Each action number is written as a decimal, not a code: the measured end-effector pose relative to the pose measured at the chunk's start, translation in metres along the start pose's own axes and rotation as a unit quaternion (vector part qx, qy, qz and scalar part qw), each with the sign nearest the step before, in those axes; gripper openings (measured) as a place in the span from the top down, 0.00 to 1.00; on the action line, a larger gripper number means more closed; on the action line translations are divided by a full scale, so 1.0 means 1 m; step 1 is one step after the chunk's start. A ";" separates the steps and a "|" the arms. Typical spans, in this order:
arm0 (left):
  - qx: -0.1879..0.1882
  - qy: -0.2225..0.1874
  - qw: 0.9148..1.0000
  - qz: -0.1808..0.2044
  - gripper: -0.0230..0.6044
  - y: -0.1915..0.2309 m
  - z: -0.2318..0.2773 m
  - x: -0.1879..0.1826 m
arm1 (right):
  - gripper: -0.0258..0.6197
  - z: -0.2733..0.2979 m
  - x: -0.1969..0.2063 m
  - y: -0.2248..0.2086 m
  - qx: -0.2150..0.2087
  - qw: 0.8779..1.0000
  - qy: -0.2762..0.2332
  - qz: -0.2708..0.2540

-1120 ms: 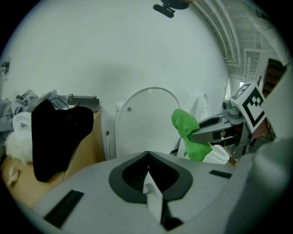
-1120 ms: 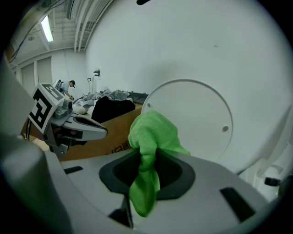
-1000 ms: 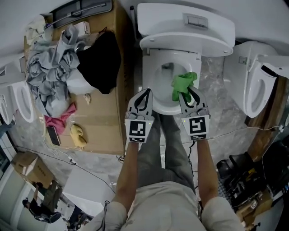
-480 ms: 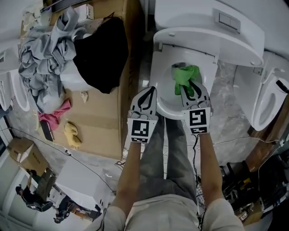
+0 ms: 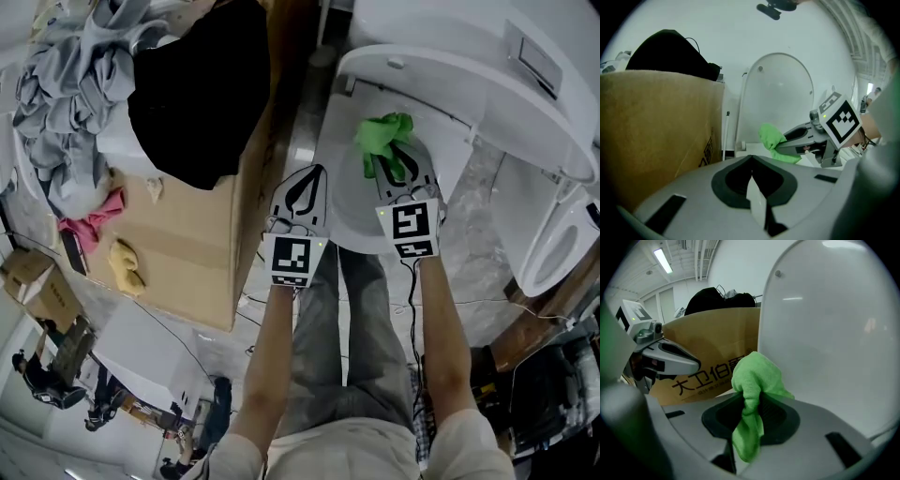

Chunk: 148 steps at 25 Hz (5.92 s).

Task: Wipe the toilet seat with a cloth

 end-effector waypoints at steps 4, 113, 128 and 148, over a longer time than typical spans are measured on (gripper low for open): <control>-0.014 0.006 1.000 -0.006 0.94 0.004 0.012 0.008 | 0.81 0.026 0.007 -0.008 -0.015 1.000 0.015 -0.013; 0.056 0.066 0.996 -0.001 0.94 -0.084 -0.119 0.160 | 0.81 -0.074 0.186 0.193 -0.059 0.993 0.104 0.000; 0.121 0.103 0.987 0.036 0.94 -0.111 -0.090 0.163 | 0.81 -0.111 0.225 0.175 -0.019 0.993 0.110 0.049; 0.191 0.133 0.969 0.079 0.94 -0.141 -0.046 0.147 | 0.81 -0.131 0.251 0.130 0.046 0.984 0.129 0.110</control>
Point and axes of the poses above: the fingertips, and each gripper's own axes: z forward along the fingers, y to its left, x out of its underside, the point moved 7 cm from there along -z, backward along the fingers, and after that the axes turned 12 degrees about x, right-handed, at the moved point
